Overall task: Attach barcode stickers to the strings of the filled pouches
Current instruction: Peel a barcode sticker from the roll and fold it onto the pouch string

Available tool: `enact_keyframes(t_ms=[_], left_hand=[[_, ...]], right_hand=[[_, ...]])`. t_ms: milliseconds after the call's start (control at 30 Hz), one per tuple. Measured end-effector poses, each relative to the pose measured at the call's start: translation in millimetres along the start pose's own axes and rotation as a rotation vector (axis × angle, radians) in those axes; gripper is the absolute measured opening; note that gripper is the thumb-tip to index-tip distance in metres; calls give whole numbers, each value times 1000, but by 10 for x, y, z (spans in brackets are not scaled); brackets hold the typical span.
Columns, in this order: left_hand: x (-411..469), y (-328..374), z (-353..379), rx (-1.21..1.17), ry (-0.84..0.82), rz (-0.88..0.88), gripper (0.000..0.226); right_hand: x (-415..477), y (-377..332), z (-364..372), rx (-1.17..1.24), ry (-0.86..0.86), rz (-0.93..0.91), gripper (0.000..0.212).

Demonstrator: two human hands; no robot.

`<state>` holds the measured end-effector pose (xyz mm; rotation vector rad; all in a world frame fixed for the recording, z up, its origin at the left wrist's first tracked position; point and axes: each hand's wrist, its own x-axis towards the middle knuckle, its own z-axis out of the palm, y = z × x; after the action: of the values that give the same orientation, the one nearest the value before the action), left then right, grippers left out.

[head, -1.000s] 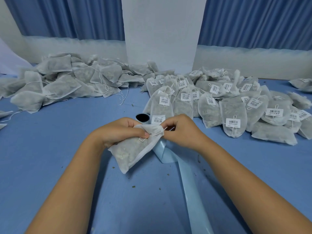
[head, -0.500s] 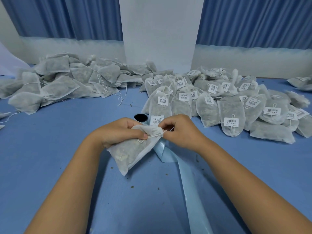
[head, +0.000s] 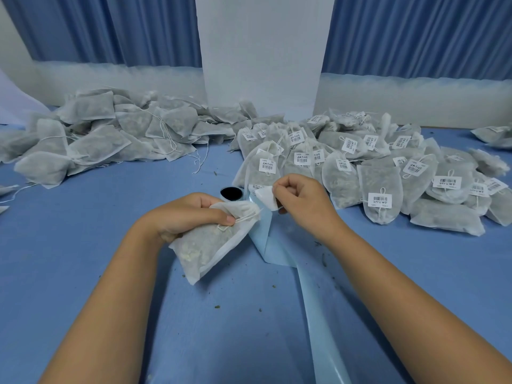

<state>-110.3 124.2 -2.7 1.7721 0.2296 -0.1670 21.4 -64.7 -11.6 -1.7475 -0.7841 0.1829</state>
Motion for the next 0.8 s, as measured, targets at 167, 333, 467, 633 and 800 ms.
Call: enact_keyframes(t_ms=[167,333,467,633,800], left_hand=[[-5,-7,-18,-31,20,-17,27],[-8,4,-27,-239,85,90,30],[35,19,30,-346,107,108,34],[86,7,61,-211,195,-18,23],[70,17,54,-191,211,-42,27]], right_hand=[[6,15,7,-15,4,-32,14],[-16,37,5,-100,7,-159,13],[-61,48,31,-123,-36,-222,18],[-79,46,60,-163,-56,-259,16],[-28,8,18,19,46,-95,15]])
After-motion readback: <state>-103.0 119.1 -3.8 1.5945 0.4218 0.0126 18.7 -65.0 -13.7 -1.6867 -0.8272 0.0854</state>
